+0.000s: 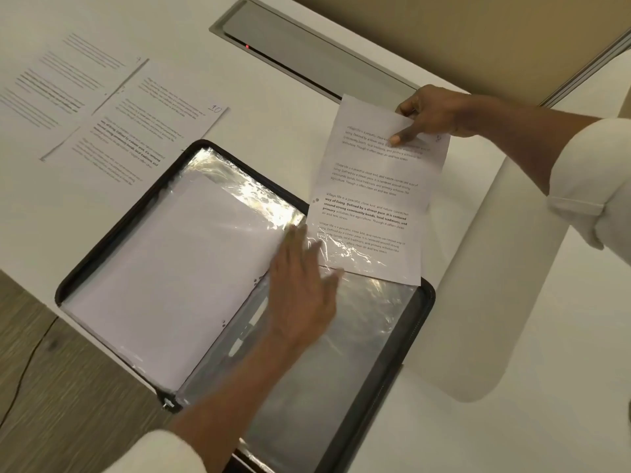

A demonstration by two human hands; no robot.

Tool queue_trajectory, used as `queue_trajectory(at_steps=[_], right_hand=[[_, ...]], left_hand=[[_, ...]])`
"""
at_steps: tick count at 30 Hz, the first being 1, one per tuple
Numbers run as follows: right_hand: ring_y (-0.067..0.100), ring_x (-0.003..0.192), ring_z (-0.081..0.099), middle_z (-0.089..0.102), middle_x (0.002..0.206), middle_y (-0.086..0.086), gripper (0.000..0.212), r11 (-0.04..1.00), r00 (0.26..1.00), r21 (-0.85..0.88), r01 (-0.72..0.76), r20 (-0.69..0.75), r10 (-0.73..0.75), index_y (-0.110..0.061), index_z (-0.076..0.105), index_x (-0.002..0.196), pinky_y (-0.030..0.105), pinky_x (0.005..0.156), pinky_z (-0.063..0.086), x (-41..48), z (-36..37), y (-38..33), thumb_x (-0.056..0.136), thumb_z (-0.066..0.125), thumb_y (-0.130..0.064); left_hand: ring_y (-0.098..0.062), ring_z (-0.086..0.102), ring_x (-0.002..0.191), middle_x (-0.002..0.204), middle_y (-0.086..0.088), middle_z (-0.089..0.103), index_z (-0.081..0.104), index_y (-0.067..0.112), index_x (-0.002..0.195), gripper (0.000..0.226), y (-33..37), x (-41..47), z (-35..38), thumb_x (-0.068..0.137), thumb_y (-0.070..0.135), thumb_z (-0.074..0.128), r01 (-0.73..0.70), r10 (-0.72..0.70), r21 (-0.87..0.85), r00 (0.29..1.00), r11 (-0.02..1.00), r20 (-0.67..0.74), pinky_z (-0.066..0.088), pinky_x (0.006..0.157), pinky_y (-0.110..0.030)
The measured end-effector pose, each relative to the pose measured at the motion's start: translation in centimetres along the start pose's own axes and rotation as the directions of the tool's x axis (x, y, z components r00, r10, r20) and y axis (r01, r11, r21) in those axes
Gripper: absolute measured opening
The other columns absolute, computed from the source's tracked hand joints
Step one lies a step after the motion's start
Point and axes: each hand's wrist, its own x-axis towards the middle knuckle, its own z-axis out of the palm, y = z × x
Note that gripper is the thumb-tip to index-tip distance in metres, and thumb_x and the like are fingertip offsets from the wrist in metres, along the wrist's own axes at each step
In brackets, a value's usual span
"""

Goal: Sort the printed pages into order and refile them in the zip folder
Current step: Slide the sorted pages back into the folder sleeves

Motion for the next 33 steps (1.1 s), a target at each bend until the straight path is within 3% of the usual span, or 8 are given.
queue_trajectory(at_steps=[4,11,15,21,25,27,29,33], right_hand=[[0.021,0.078,0.074,0.079,0.096,0.004,0.028,1.000,1.000,-0.008,-0.005,-0.029,0.004,-0.018,0.080,0.100,0.031,0.069,0.058,-0.3,-0.2,0.0,0.077,0.093,-0.025],[0.022,0.078,0.072,0.079,0.102,0.009,0.032,1.000,0.994,0.023,-0.014,-0.110,0.016,-0.014,0.078,0.101,0.033,0.070,0.060,-0.9,-0.3,-0.1,0.075,0.095,-0.025],[0.019,0.077,0.067,0.078,0.094,0.003,0.032,0.998,0.986,0.059,-0.030,-0.160,0.039,-0.013,0.078,0.097,0.030,0.068,0.058,-1.5,-0.4,-0.2,0.074,0.095,-0.026],[0.018,0.078,0.066,0.078,0.090,0.003,0.037,0.997,0.981,0.048,-0.067,-0.180,0.075,-0.010,0.076,0.095,0.031,0.071,0.055,-2.8,-0.9,-1.0,0.070,0.097,-0.027],[0.023,0.086,0.068,0.077,0.102,0.009,0.051,0.984,0.954,0.022,-0.179,-0.242,0.178,-0.015,0.074,0.105,0.034,0.077,0.051,-4.2,-1.5,-1.0,0.066,0.099,-0.037],[0.022,0.098,0.067,0.072,0.110,0.003,0.074,0.964,0.897,0.123,-0.237,-0.353,0.266,-0.017,0.066,0.124,0.032,0.081,0.050,-5.3,-1.2,-0.7,0.064,0.099,-0.044],[0.018,0.106,0.062,0.065,0.118,0.001,0.090,0.923,0.789,0.302,-0.241,-0.493,0.367,-0.016,0.057,0.137,0.031,0.088,0.049,-6.4,0.0,-0.2,0.063,0.098,-0.048],[0.015,0.110,0.056,0.054,0.120,-0.002,0.083,0.734,0.502,0.673,-0.090,-0.606,0.617,-0.012,0.053,0.135,0.029,0.093,0.048,-8.7,5.4,0.1,0.073,0.093,-0.049]], left_hand=[[-0.029,0.052,0.123,0.127,-0.003,0.065,0.062,0.010,0.124,0.038,-2.6,7.9,-2.5,0.094,0.030,0.074,0.106,-0.112,-0.072,0.990,0.992,-0.084,0.045,0.102,-0.050],[-0.019,0.060,0.109,0.113,0.005,0.069,0.052,0.014,0.134,0.058,-4.7,17.1,-2.3,0.087,0.030,0.084,0.159,-0.106,-0.200,0.962,0.967,0.252,0.051,0.094,-0.040],[-0.015,0.072,0.090,0.095,0.004,0.074,0.062,0.016,0.123,0.052,-4.4,19.3,-2.2,0.080,0.024,0.091,0.233,-0.113,-0.309,0.926,0.922,0.361,0.061,0.085,-0.038],[-0.013,0.077,0.094,0.108,0.004,0.080,0.073,0.014,0.118,0.047,-4.0,21.2,-2.1,0.076,0.015,0.094,0.221,-0.006,-0.319,0.830,0.922,0.558,0.065,0.088,-0.038],[-0.001,0.074,0.092,0.111,0.009,0.078,0.075,0.015,0.120,0.046,-4.0,21.8,-2.1,0.078,0.009,0.092,0.194,0.067,-0.368,0.804,0.909,0.590,0.062,0.081,-0.022],[0.007,0.072,0.089,0.108,0.011,0.077,0.074,0.015,0.122,0.046,-4.0,21.8,-2.1,0.080,0.006,0.090,0.198,0.093,-0.395,0.790,0.897,0.606,0.058,0.072,-0.012],[0.002,0.073,0.092,0.110,0.011,0.077,0.073,0.016,0.126,0.048,-4.0,21.9,-2.2,0.081,0.006,0.089,0.182,0.123,-0.412,0.781,0.893,0.612,0.061,0.078,-0.017],[-0.009,0.075,0.100,0.117,0.006,0.078,0.073,0.018,0.128,0.051,-4.2,22.6,-2.4,0.081,0.007,0.089,0.123,0.189,-0.425,0.761,0.897,0.620,0.063,0.093,-0.036]])
